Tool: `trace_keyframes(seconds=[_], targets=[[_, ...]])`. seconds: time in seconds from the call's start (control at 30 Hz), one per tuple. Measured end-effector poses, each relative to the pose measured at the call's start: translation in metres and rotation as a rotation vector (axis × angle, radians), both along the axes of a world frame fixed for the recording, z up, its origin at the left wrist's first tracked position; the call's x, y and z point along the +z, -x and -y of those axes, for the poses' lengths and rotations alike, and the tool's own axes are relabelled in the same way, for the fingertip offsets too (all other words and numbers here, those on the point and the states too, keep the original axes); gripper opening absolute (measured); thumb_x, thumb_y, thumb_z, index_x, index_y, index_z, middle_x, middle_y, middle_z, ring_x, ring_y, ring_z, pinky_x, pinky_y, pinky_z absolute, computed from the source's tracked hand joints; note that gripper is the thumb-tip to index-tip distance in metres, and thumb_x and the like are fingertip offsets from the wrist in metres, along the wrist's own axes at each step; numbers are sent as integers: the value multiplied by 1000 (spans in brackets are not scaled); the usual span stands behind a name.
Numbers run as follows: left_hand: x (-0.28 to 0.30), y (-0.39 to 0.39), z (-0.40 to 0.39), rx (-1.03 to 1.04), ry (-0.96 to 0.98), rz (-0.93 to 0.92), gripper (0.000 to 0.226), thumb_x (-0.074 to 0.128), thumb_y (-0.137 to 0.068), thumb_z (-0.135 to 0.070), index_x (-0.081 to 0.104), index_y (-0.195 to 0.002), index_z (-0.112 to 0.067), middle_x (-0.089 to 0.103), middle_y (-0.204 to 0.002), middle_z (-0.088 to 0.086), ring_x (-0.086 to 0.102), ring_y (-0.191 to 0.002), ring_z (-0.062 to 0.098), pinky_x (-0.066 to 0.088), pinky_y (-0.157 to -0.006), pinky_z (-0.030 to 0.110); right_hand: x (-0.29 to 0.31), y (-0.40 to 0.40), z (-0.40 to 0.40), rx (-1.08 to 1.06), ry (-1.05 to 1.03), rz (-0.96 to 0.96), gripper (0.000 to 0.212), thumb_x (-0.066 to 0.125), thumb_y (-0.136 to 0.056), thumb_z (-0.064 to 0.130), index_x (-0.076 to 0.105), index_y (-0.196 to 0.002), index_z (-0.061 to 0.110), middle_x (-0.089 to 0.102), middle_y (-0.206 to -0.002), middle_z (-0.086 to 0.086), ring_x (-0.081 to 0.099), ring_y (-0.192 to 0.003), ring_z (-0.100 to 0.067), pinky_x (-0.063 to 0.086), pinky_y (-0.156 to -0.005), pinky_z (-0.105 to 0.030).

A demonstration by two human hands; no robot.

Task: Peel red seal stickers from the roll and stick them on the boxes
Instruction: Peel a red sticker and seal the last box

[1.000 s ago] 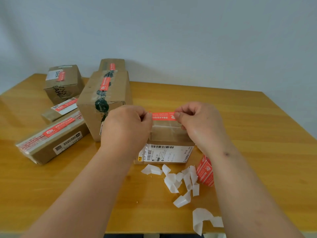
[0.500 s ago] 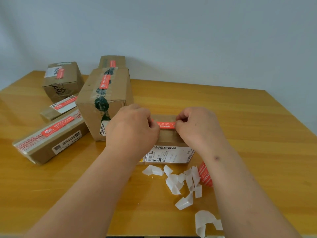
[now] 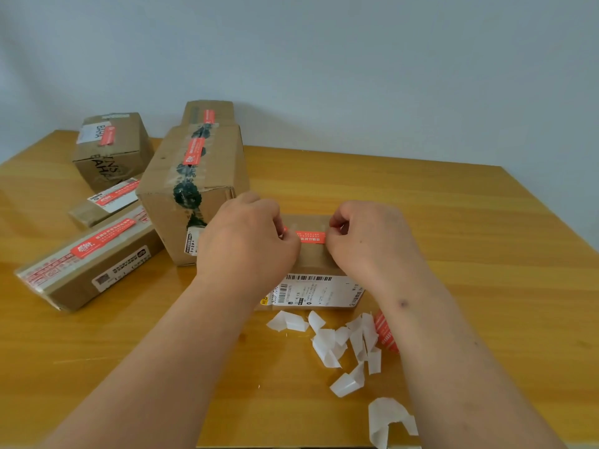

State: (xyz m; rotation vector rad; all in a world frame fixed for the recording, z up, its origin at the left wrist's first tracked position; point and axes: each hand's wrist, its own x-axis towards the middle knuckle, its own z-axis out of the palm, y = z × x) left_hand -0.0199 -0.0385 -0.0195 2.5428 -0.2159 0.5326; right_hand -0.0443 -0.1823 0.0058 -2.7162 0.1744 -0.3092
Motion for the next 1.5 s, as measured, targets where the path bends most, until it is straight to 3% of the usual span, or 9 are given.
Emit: trace_keyframes(seconds=[0.2, 0.4, 0.57, 0.73, 0.93, 1.27, 1.5], targets=[[-2, -1, -4, -46, 117, -60, 9, 65, -83, -28, 59, -81, -22, 52, -83, -9, 51, -81, 14, 42, -62, 28, 3, 3, -4, -13, 138, 16, 17, 52, -91, 30, 64, -97, 20, 63, -92, 1, 58, -83, -20, 52, -72, -35], [-3, -3, -4, -78, 206, -123, 5, 65, -81, -22, 60, -79, -23, 53, -80, -10, 53, -77, 12, 42, -58, 26, 8, 5, -2, -70, 190, -20, 21, 52, -90, 38, 57, -107, 28, 59, -89, 4, 56, -82, -21, 47, -66, -33], [-3, -5, -4, -80, 229, -168, 10, 65, -81, -22, 59, -75, -27, 54, -81, -10, 52, -75, 7, 37, -56, 23, 8, 4, 5, -85, 147, -57, 19, 47, -92, 36, 62, -96, 26, 61, -83, 7, 56, -77, -18, 46, -64, -31], [-3, -6, -4, -77, 234, -185, 10, 65, -82, -23, 59, -76, -28, 55, -82, -10, 52, -74, 7, 36, -55, 22, 6, -2, 5, -66, 104, -47, 24, 41, -96, 38, 55, -86, 22, 55, -80, 5, 51, -69, -13, 37, -57, -30], [-4, -6, -4, -85, 272, -210, 10, 66, -82, -21, 59, -79, -28, 54, -80, -8, 52, -71, 7, 34, -54, 22, -2, -6, 4, -64, 172, -57, 22, 42, -95, 39, 54, -92, 22, 44, -83, 5, 50, -78, -20, 37, -66, -32], [-2, -5, -3, -122, 290, -209, 14, 64, -83, -15, 65, -75, -27, 48, -77, -9, 49, -69, 8, 37, -58, 23, -5, -5, 5, -51, 195, -7, 23, 46, -94, 39, 59, -97, 20, 51, -93, 1, 55, -83, -20, 47, -70, -35], [-4, -6, -4, -120, 275, -196, 13, 64, -84, -16, 64, -76, -27, 48, -78, -12, 48, -71, 6, 36, -58, 22, -5, -3, 8, -26, 155, 12, 19, 52, -94, 40, 52, -96, 21, 50, -92, 3, 50, -81, -18, 41, -67, -31]])
